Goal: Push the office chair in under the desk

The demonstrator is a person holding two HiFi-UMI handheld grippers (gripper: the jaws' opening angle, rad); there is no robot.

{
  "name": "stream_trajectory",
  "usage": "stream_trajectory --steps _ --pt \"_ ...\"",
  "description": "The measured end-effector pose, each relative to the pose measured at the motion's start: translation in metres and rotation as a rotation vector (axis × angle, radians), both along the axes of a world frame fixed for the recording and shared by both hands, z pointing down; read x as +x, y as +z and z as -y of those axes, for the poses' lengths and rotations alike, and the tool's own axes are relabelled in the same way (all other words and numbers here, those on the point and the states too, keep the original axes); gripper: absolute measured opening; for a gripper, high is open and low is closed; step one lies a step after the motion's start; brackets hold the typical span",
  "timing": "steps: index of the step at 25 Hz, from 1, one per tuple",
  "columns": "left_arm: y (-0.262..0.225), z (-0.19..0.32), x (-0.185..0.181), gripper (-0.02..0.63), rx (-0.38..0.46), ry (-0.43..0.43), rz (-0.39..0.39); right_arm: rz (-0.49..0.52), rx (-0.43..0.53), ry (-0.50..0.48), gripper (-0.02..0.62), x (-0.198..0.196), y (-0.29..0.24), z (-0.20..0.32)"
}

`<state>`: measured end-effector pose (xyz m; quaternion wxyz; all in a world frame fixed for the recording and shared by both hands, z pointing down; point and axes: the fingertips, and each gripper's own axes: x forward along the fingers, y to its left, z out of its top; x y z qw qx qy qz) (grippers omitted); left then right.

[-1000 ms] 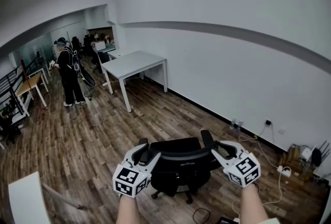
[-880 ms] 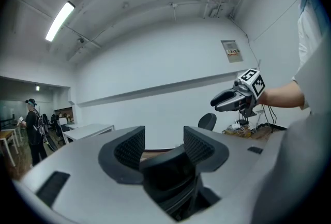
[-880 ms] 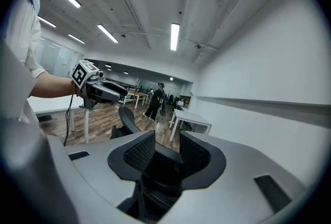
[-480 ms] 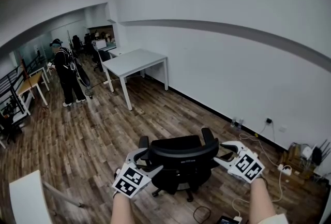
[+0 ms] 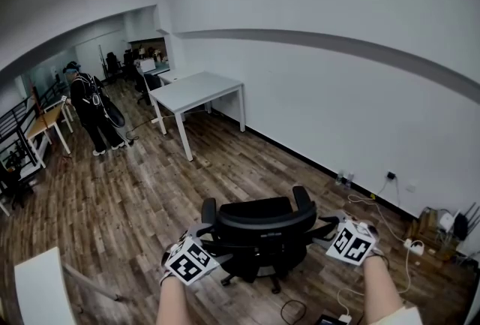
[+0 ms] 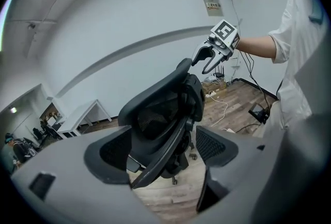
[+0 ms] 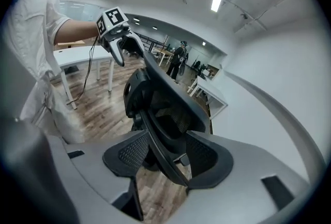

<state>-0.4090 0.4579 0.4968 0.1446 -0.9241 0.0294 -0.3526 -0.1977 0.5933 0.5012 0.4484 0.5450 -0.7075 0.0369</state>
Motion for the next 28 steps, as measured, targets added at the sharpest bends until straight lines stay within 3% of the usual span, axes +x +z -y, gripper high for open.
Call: stream_trajectory --steps 6,18,28 --pt "0.018 -0.001 -0.001 0.379 0.011 -0.005 0.058 -0.024 -0.072 -0.026 0.233 0.005 0.024 -0.002" --pt "0.082 0.009 -0.013 0.379 0.030 -0.009 0.261 -0.147 -0.242 -0.068 0.245 0.023 0.070 0.001" --pt "0.118 0.012 -0.011 0.379 0.056 0.044 0.411 -0.250 -0.348 -0.138 0.245 0.030 0.092 0.006"
